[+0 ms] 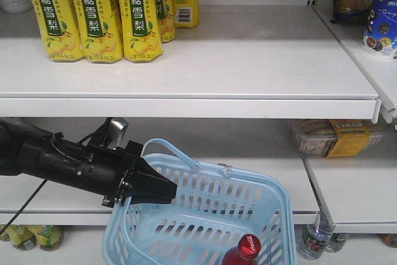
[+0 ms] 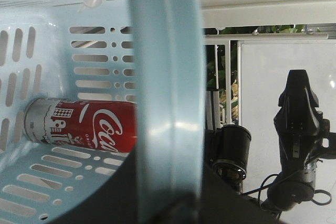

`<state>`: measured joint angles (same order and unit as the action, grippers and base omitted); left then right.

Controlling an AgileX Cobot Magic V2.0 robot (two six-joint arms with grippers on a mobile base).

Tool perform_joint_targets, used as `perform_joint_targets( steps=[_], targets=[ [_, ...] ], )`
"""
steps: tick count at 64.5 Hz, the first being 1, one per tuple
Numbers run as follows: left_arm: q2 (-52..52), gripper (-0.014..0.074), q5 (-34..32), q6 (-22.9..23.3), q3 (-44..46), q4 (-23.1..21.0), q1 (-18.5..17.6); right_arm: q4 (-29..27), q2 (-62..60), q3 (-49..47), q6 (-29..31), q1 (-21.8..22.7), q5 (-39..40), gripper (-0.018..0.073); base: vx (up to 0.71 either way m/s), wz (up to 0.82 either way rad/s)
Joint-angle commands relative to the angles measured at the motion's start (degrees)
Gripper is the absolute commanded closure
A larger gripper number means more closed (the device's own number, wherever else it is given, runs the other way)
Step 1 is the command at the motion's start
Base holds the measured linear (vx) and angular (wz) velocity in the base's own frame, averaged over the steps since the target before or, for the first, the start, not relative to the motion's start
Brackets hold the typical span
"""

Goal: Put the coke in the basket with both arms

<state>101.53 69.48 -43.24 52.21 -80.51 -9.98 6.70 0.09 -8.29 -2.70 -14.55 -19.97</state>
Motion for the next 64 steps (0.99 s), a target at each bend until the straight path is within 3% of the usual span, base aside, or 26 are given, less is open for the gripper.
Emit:
perform_joint_targets(
  steps=[1,4,64],
  targets=[
    [-2.6,0.0602,-0.2,-0.8,1.3,-6.0,0.1,-0.3,0.7,-1.6,-0.2,0.2,4.5,0.0530,0.00,0.00],
    [-2.6,0.0602,-0.2,-0.8,1.3,-6.0,0.1,-0.4,0.7,-1.6,-0.2,0.2,4.5,0.0576,0.00,0.00],
    [-3.5,0.0603,-0.2,-0.8,1.1,-6.2,-1.2,-0.5,0.7,-1.6,0.5,0.2,4.2,0.0569,0.00,0.00]
  ],
)
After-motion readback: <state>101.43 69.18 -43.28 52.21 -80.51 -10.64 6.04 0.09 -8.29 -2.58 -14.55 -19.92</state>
